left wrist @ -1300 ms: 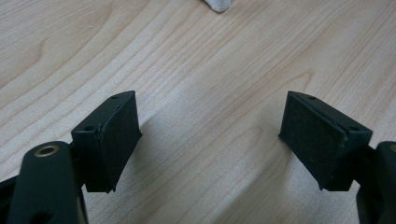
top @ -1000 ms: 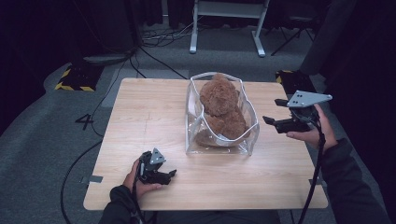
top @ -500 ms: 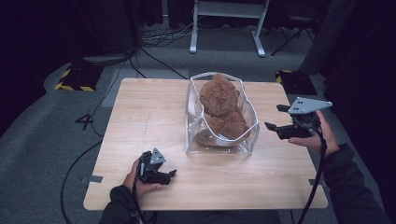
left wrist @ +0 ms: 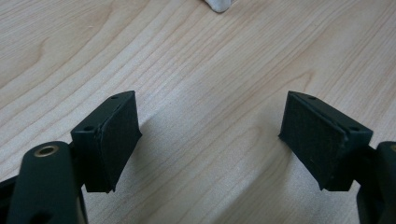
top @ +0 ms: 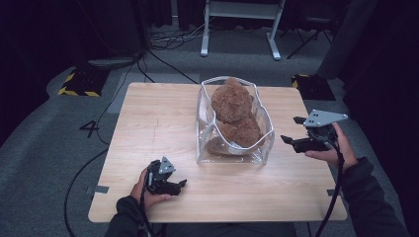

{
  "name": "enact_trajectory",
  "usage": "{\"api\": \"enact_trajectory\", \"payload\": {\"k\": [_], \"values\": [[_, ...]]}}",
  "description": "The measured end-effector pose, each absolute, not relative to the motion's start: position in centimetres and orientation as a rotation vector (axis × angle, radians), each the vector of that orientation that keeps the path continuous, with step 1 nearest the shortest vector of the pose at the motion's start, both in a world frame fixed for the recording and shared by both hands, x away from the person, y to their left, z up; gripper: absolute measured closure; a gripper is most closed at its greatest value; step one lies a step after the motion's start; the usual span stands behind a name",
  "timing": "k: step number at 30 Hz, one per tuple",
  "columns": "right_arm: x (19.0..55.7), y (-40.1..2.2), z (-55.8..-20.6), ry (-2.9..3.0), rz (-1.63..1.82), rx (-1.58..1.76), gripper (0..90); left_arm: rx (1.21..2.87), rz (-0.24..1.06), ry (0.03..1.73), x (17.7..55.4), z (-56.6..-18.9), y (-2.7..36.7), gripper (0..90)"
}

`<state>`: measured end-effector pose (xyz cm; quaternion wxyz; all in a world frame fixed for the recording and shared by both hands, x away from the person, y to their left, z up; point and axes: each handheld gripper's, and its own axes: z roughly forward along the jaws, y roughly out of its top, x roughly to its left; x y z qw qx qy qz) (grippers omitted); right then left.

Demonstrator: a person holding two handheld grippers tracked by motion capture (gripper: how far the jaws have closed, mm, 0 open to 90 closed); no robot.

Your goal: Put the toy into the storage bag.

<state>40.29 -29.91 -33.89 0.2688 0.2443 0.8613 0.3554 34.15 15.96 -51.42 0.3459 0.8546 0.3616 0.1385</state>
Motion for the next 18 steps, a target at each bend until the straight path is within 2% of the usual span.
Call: {"api": "enact_trajectory", "payload": {"k": [18], "values": [[39.8,-31.2,-36.7,2.344,0.899,0.693,23.0,2.218,0.36,0.938,34.2,-51.4,16.0,19.7]]}}
